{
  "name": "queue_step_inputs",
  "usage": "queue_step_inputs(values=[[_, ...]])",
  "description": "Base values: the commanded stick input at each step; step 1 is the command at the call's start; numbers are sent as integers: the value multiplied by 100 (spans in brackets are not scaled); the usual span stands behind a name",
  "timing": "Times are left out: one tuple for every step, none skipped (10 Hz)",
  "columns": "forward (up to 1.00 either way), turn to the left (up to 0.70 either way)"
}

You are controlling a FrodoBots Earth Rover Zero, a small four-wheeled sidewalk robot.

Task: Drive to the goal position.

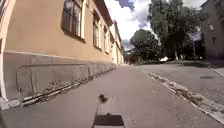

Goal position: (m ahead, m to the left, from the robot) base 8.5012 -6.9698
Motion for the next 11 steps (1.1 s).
queue_step_inputs(values=[[0,0],[0,0],[24,0],[70,0],[70,0],[70,0],[70,0],[70,0],[70,0],[70,0],[70,0]])
